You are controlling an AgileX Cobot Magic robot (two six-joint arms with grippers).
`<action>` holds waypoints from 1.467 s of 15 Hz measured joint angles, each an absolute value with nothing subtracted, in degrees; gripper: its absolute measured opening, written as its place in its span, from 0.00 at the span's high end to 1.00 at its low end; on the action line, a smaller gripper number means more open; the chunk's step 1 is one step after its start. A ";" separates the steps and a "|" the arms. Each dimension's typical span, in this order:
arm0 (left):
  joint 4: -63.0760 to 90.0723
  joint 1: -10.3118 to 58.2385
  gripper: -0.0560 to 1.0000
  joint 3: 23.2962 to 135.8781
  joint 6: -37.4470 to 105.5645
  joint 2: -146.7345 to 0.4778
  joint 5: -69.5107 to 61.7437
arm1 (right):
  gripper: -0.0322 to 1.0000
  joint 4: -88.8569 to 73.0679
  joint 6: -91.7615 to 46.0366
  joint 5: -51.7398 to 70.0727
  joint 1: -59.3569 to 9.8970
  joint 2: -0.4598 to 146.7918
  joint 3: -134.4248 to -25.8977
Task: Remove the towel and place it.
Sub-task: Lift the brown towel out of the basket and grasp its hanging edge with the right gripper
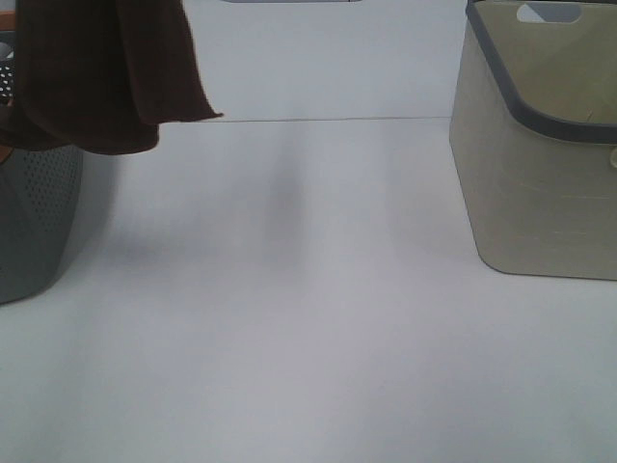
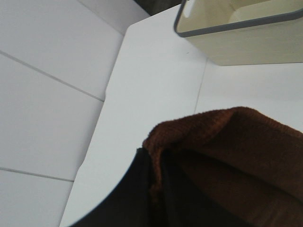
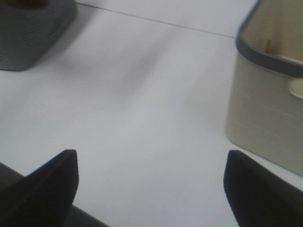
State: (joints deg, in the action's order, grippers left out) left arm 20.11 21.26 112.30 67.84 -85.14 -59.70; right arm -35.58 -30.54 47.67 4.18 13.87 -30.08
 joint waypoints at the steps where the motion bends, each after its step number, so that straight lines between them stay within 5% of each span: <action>1: 20.11 23.95 0.93 112.30 68.24 -86.97 -59.47 | 0.26 -41.08 -35.87 46.93 4.18 17.48 -30.08; 9: 19.94 36.73 0.93 112.30 68.30 -97.98 -54.55 | 0.26 -72.31 -70.42 43.26 4.18 39.99 -30.08; 22: 19.77 39.65 0.93 112.30 60.79 -102.90 -42.46 | 0.26 -87.32 -83.94 44.58 4.18 60.85 -30.14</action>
State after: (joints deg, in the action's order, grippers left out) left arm 19.77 39.65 112.30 60.79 -102.90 -42.46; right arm -87.32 -83.94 44.58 4.18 60.85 -30.14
